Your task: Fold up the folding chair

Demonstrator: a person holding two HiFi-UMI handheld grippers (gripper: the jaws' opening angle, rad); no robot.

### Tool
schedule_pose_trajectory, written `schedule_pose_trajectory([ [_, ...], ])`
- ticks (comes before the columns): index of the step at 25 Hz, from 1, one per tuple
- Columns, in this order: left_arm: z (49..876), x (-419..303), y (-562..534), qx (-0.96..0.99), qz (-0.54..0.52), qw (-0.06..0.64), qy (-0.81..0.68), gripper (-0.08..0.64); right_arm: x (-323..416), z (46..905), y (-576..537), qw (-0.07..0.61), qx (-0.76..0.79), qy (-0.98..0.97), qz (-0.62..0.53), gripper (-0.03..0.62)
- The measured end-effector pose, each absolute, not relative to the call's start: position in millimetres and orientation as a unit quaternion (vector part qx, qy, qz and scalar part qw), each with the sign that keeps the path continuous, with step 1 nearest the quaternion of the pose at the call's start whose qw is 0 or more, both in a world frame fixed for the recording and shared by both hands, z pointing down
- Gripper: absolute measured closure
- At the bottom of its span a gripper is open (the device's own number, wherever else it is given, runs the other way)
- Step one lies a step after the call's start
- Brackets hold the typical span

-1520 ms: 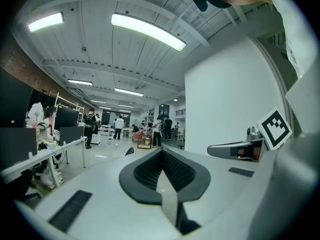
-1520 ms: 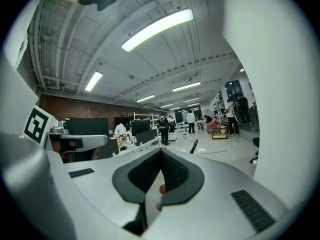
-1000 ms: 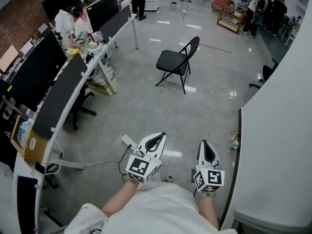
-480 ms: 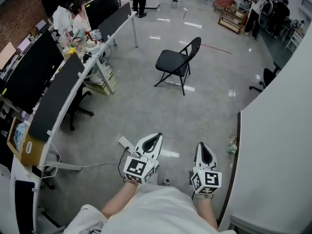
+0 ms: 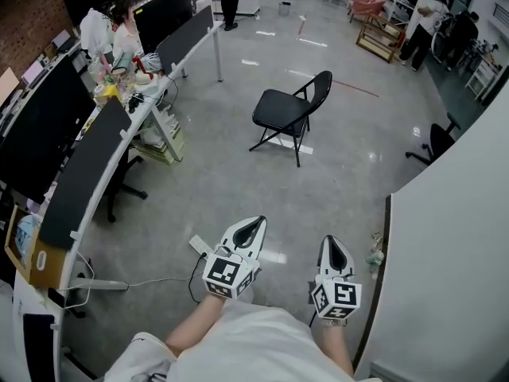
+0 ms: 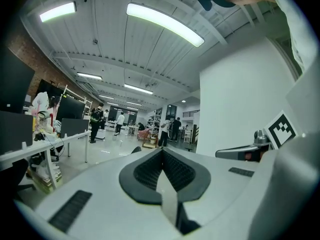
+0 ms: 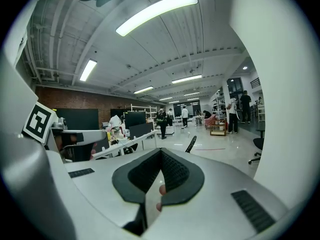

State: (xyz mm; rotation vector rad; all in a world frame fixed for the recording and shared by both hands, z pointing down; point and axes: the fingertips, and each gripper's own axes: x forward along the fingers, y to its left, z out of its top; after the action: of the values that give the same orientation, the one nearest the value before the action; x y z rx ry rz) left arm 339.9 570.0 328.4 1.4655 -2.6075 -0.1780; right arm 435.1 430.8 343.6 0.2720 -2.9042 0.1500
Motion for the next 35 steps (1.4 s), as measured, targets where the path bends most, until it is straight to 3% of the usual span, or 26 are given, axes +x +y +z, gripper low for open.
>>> schedule_pose_trajectory([
  [17,335,223,584,0.493,-0.062,0.07,-0.865,0.548,323,352,442,0.112,0.108,-0.987,0.05,0.588],
  [35,353,173,556,0.485,-0.052,0.095,-0.867,0.548,267,370,407,0.137,0.101,-0.984,0.061,0.588],
])
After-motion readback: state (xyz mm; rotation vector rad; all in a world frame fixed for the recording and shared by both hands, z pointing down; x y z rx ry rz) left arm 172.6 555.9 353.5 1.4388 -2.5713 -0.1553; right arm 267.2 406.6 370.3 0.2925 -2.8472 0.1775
